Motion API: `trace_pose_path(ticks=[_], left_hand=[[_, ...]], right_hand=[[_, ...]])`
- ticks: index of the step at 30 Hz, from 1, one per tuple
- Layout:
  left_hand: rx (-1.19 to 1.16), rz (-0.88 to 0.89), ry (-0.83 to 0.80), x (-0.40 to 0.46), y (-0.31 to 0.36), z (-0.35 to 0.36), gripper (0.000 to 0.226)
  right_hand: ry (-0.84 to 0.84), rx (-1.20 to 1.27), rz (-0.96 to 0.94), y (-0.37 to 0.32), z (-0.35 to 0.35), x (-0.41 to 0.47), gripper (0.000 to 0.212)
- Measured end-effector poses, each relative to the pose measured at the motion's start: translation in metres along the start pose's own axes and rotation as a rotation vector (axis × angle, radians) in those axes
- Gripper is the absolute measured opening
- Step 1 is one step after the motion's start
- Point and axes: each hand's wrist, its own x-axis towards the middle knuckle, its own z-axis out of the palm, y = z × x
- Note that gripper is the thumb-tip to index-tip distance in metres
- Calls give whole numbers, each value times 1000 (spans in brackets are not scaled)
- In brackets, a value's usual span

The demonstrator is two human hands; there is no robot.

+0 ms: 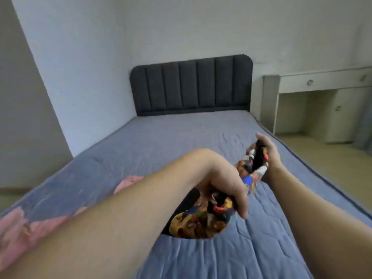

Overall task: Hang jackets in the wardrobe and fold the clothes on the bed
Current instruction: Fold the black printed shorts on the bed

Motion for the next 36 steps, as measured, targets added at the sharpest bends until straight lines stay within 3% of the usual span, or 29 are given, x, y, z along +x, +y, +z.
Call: trace_pose_path(ticks=[3,5,8,11,13,14,17,21,26,31,34,36], left_hand=[[27,18,-246,66,19,123,26],[6,23,-328,88,28,177,23],[-15,46,-358,99,29,200,18],[-170,0,-380,96,9,173,6],[-242,-66,-258,91,-10,146,35],[-257,-99,-177,88,-21,132,36],[-216,-213,200,83,-62,95,7],[-88,-224,511,91,-126,68,32],[-79,-370,844,103,-212,31,8],[-139,-466,990,146,-288,-11,33],[-132,-512,989,203,-325,3,59],[-66,-572,1046,234,-338,35,62]], right_hand=[[175,-7,151,63,-144,-62,47],[199,62,184,90,-206,-88,48],[236,43,99,89,-218,-82,60],[352,-151,46,77,-187,-65,39],[450,-313,18,72,-171,-53,31],[478,-422,14,70,-161,-48,31],[458,-673,-51,65,-121,-31,39],[288,-949,-159,74,-50,2,56],[90,-1169,-285,98,43,62,48],[31,-1284,-298,149,90,135,59],[82,-1358,-196,195,73,182,63],[93,-1362,-65,234,43,205,65]])
